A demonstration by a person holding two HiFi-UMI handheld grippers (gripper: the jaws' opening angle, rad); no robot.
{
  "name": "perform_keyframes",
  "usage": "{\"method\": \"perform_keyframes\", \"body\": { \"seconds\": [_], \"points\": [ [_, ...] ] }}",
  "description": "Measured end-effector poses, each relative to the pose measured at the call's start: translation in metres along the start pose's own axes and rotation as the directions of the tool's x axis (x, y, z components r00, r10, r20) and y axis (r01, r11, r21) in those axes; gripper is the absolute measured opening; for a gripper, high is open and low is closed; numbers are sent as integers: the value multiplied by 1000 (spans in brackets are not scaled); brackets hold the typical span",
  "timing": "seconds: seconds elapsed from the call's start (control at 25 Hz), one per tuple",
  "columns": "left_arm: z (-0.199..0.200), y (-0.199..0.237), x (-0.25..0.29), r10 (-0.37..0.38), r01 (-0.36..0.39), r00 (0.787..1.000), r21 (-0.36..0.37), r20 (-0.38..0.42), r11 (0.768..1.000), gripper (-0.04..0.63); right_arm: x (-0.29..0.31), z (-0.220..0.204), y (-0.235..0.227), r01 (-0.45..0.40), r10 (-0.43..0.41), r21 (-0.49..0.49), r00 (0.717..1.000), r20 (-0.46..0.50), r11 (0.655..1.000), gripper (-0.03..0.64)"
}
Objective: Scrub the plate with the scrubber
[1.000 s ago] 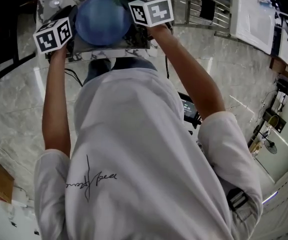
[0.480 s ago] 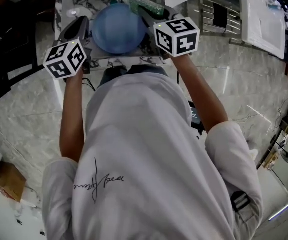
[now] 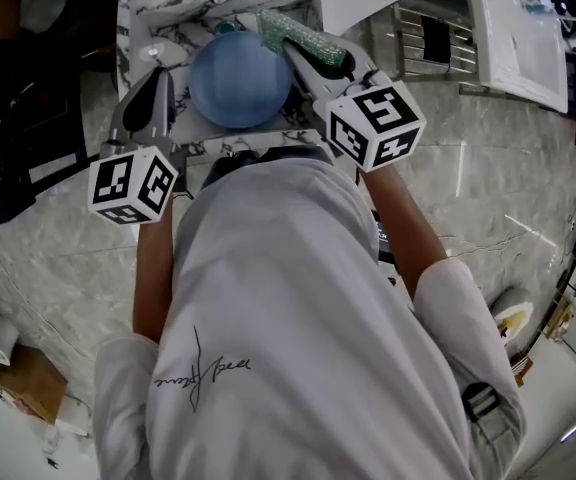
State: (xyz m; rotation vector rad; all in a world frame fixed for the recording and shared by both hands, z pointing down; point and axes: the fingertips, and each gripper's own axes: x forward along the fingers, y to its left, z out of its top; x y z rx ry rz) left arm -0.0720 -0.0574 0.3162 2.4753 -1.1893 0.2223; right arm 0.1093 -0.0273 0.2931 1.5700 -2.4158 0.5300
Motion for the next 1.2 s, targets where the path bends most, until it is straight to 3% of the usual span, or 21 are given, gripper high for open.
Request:
{"method": "perform_keyframes", "body": {
  "seconds": [0.2, 0.72, 1.2],
  "points": [
    [18, -35, -14, -102, 96, 994, 124, 45, 988, 54, -18, 13, 12, -9, 10, -16, 999, 31, 1000, 61],
    [43, -25, -40, -58, 54, 994, 43, 90, 998, 52, -42, 32, 26, -4, 6, -30, 997, 77, 1000, 60],
    [41, -34, -46, -91, 89, 993, 37, 81, 995, 52, -55, 36, 33, 10, -6, -51, 997, 71, 999, 58]
  ]
}}
